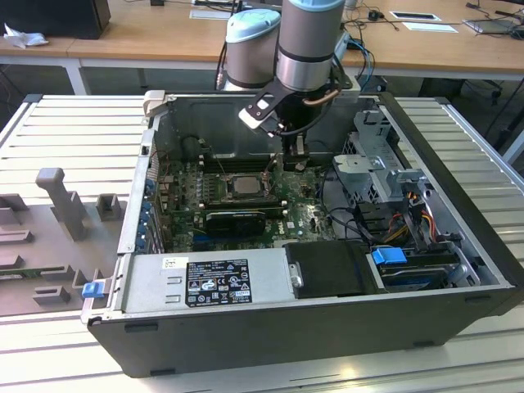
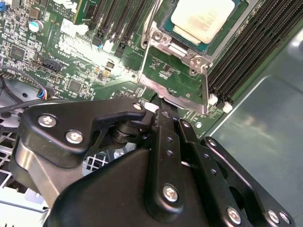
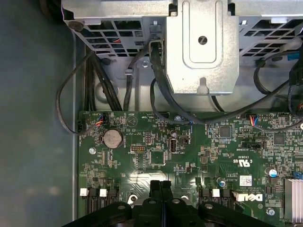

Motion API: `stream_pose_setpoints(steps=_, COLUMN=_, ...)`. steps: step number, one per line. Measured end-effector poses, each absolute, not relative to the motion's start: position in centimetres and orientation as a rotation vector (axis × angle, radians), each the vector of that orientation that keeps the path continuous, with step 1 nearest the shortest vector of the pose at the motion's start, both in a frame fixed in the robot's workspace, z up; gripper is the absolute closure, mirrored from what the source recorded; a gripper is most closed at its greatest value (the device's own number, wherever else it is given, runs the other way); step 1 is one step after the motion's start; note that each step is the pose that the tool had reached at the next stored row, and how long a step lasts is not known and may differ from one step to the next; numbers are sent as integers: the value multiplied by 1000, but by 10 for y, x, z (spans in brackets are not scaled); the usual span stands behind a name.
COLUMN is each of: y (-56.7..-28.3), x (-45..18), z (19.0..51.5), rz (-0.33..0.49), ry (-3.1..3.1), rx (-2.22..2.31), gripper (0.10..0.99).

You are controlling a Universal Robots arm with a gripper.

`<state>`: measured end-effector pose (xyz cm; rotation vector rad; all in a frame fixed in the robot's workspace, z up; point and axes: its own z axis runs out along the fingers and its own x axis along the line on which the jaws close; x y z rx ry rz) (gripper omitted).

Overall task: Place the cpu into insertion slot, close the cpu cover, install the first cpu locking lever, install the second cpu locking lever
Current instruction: 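Close the cpu cover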

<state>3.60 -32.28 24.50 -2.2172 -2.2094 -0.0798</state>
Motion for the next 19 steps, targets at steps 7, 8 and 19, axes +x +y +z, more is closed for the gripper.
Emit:
stream_pose_setpoints(steps=7, y=-323, x=34, z=245, rz=-80, ry=-2209, rx=-2217, gripper=980)
stream_pose_setpoints(steps=8, y=-323, x=34, z=245, rz=-80, ry=-2210, rx=-2217, gripper=980)
stream_pose_setpoints(steps=19, y=-323, x=29, z=245, rz=-80, ry=-2209, rx=-2217, gripper=980)
